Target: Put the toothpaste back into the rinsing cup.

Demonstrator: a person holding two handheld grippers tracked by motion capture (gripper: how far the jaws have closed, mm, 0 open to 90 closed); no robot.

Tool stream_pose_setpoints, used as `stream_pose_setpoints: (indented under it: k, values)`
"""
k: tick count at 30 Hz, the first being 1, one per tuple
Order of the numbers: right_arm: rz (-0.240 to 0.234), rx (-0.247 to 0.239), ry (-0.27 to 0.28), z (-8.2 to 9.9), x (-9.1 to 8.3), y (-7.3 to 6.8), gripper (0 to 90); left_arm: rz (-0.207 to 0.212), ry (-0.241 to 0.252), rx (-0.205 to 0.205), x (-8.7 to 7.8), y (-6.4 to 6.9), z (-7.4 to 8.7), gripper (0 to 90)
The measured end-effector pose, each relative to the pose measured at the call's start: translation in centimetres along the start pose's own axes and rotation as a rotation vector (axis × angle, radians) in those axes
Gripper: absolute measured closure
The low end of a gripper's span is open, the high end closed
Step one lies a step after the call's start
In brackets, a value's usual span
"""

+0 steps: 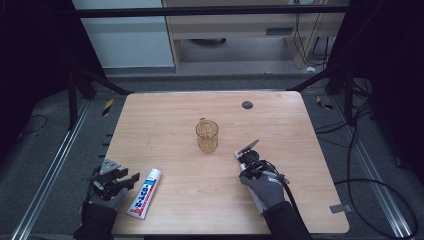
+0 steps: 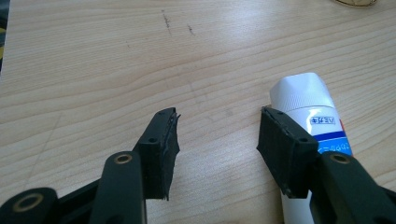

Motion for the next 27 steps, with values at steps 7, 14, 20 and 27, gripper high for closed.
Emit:
stream_pose_setpoints:
  k: [7,14,20,27]
  values:
    - [0.0,0.003,-0.005,0.0,0.0,0.1,67.4,0.002,-0.005,-0.006,0.1,0.1,0.0,46.7]
    - [-0.013,0.007,-0.002,0.0,-0.3,0.2,67.6,0.002,-0.005,-0.007,0.1,0.1,0.0,46.7]
    - [-0.029,-0.001,0.018,-0.2,-1.5,0.4,67.7,0.002,-0.007,-0.006,0.1,0.1,0.0,46.7]
    - [-0.086,-0.007,0.099,-0.8,-3.7,0.2,67.7,0.001,-0.005,-0.007,0.1,0.1,-0.1,46.7]
Point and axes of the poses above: each handheld gripper's, and its own axes: x roughly forward along the jaws, z roughly out of its underside, y roughly to its right, the point moved 6 cm from there along x, roughly forward along the jaws, and after that the axes turned 13 degrees about x, right-handed, at the moved point
